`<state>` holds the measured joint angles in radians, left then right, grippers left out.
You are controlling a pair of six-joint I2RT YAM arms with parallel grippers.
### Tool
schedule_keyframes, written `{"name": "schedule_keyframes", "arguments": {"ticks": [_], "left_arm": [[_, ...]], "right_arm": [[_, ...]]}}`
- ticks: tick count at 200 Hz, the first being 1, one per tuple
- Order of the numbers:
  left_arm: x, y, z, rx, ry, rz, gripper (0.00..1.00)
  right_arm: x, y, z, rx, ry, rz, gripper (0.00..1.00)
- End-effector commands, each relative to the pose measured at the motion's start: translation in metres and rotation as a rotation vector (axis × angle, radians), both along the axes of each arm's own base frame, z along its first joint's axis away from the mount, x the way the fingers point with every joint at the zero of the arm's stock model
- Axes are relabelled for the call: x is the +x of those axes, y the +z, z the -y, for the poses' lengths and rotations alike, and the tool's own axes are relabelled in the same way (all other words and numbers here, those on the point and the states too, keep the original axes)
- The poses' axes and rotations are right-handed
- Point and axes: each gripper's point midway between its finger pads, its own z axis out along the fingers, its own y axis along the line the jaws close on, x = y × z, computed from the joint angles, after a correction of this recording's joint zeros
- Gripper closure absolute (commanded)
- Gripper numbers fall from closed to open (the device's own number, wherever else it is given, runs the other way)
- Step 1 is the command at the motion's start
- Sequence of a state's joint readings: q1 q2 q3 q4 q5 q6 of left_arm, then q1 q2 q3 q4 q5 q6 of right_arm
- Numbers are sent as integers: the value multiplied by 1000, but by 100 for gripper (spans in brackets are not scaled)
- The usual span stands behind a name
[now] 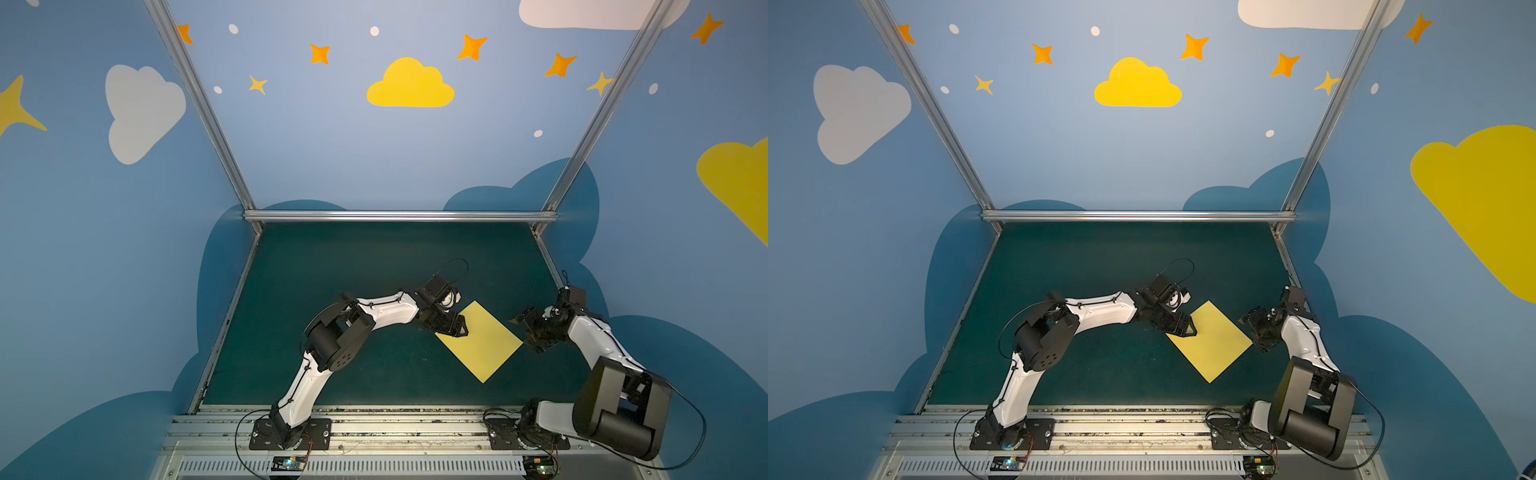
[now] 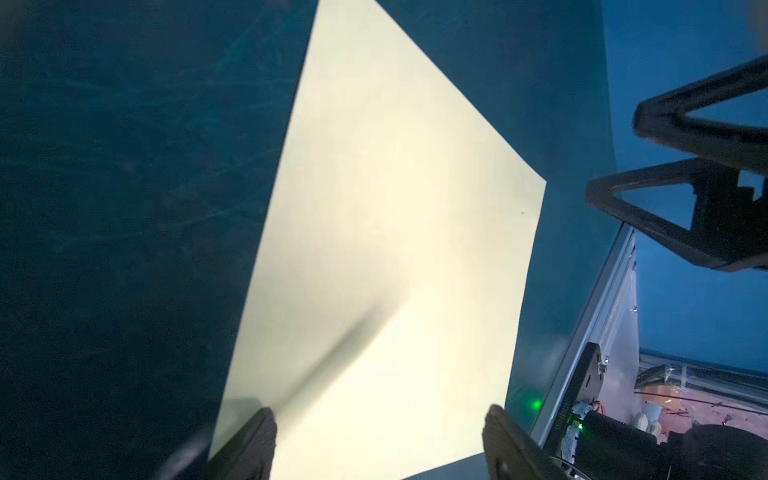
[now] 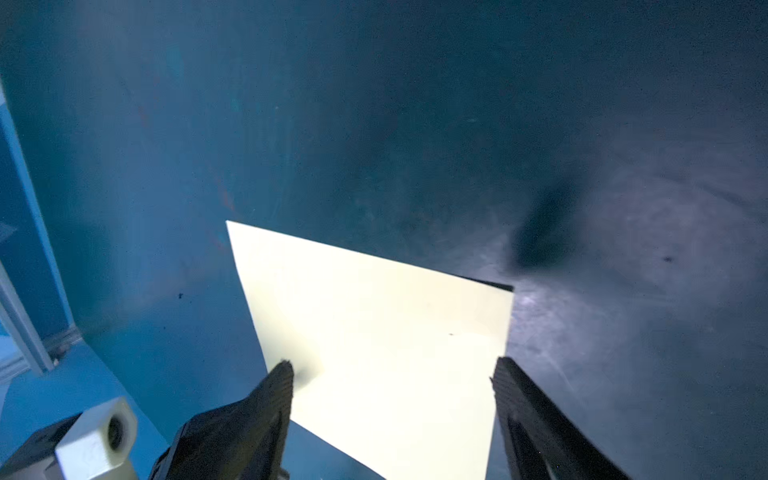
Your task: Fold a paper plane with a square sheet of paper (fold left side to right side)
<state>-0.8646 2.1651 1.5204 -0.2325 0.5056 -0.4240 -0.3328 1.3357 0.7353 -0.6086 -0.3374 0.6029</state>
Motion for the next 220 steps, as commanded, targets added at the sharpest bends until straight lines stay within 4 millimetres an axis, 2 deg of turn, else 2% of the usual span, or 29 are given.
{"name": "schedule_keyframes", "arguments": {"ticks": [1, 25, 61, 114, 145, 169, 200, 208, 220], "left_arm": [[13, 23, -10, -13, 49, 28, 20], [20, 39, -17, -38, 68, 48, 20], [34, 58, -35, -71, 119, 70, 19], [53, 83, -64, -156, 203, 71, 18], [60, 91, -79, -183, 233, 71, 17], [64, 94, -90, -188, 255, 74, 17], [67, 95, -102, -193, 286, 67, 17], [66, 94, -105, -187, 293, 64, 17], [63, 91, -108, -172, 303, 50, 17]], "right_arm": [[-8, -9, 7, -8, 8, -72, 20], [-4, -14, 12, -14, 12, -79, 19], [4, -23, 9, 9, 33, -91, 19], [15, -37, -7, 11, 71, -142, 19], [25, -41, -41, 21, 121, -147, 19], [36, -38, -79, 49, 165, -116, 19], [59, -17, -149, 101, 304, -40, 20], [63, -10, -157, 86, 329, -27, 20], [66, 0, -159, 69, 333, -6, 20]]}}
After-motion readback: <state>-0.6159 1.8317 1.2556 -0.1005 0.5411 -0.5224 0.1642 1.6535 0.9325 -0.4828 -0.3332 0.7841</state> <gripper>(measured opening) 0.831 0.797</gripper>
